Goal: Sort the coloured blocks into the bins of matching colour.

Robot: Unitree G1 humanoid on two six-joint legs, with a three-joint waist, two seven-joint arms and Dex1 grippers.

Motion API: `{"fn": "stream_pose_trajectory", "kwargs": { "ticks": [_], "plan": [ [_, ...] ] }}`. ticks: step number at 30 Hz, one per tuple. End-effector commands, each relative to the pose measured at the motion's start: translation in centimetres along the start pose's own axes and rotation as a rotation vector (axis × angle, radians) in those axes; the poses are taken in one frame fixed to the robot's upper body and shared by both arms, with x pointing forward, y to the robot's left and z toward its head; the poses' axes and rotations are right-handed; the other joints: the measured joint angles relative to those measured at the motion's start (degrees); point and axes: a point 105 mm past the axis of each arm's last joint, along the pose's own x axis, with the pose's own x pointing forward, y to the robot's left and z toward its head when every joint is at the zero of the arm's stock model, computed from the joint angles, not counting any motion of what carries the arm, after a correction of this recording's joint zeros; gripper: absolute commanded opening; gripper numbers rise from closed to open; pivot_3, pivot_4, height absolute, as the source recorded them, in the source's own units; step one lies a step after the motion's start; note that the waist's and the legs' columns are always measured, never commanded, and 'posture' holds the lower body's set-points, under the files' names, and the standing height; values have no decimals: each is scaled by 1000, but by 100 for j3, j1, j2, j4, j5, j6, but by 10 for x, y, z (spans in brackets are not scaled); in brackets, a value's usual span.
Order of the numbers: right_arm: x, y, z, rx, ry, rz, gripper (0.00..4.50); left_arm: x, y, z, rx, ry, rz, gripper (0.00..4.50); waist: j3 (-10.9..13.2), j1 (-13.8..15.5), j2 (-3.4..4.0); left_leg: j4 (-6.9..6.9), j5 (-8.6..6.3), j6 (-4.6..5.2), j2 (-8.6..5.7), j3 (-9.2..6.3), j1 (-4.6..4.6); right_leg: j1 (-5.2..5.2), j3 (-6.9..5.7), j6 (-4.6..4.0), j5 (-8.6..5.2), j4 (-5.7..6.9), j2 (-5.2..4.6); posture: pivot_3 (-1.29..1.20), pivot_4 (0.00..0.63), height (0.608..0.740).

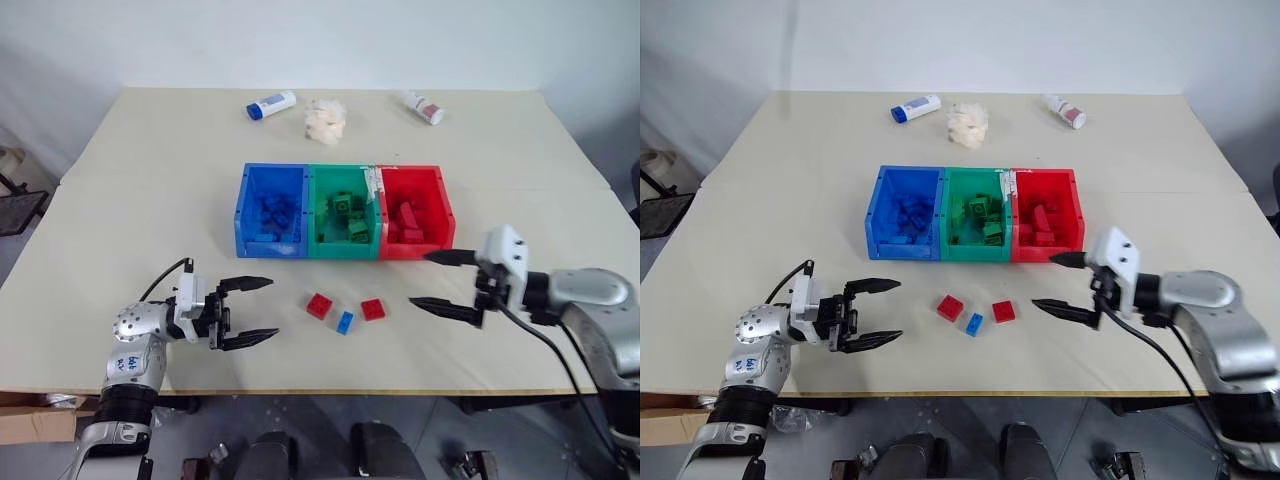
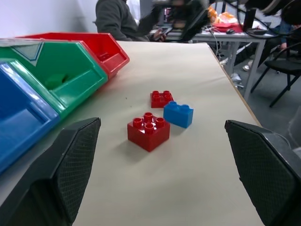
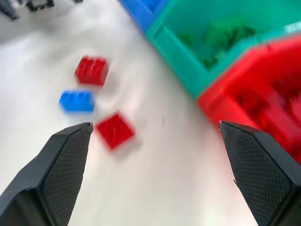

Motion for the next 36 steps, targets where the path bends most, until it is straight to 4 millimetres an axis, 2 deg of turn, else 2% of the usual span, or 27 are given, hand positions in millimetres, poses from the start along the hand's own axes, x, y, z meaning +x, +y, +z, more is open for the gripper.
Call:
{"fn": "stream_pose_trajectory", "kwargs": {
  "ticks": [1, 3, 5, 10, 15, 21, 25, 30, 33, 36],
  "plan": [
    [-29, 9, 5, -24, -14, -2, 4482, -6, 1, 4, 12, -11, -1, 4500, 0, 14, 0, 0, 0, 0, 0, 0, 0, 3, 0, 0, 0, -1, 0, 0, 150, 740],
    [-52, 18, -8, 5, 32, -20, 4482, -8, 2, 4, 11, -9, -2, 4500, 1, 26, 0, 1, -1, 2, 0, 0, 9, 19, 1, 0, 0, -10, 0, 0, 150, 740],
    [-66, 26, -15, 20, 65, -37, 4482, -10, 3, 3, 9, -7, -2, 4500, 3, 34, 0, -5, -3, 6, 0, -4, 26, 44, -3, 0, 0, -26, 0, 0, 150, 740],
    [-67, 31, -12, 13, 73, -53, 4482, -12, 3, 3, 6, -5, -3, 4500, 3, -31, 2, -11, -7, 13, 6, 1, 42, 73, 5, -3, 2, -71, 2, 0, 150, 740],
    [-43, 33, -7, 13, 72, -12, 4482, -11, 1, 4, 5, -11, -10, 4500, 4, 2, 4, -13, -6, 10, 11, 0, 40, 70, 1, -6, 4, -73, 4, 0, 150, 740],
    [13, 27, -2, -16, 76, 54, 4482, -13, 0, 6, 12, -17, -12, 4500, 10, -8, 12, -11, -7, 9, 11, -1, 36, 67, -1, -6, 5, -81, 3, 0, 150, 740],
    [47, 15, -8, -48, 104, 70, 4482, -13, -1, 6, 22, -13, -6, 4500, 13, -8, 13, -13, -6, 8, 10, -4, 33, 64, -6, -6, 5, -81, 3, 0, 150, 740],
    [78, 5, -20, -56, 139, 84, 4482, -13, -4, 8, 29, -17, 3, 4500, 15, -4, 16, -11, -8, 8, 8, -11, 27, 62, -16, -4, 6, -78, 3, 0, 150, 740],
    [89, 1, -28, -66, 166, 98, 4482, -13, -6, 8, 33, -19, 10, 4500, 15, -3, 17, -10, -8, 7, 8, -11, 27, 61, -22, -4, 6, -77, 3, 0, 150, 740],
    [97, -1, -28, -60, 148, 100, 3850, -13, -9, 8, 33, -21, 14, 4500, 15, -13, 17, -7, -8, 7, 8, -15, 28, 63, -25, -4, 6, -73, 3, 0, 150, 740]
  ]
}}
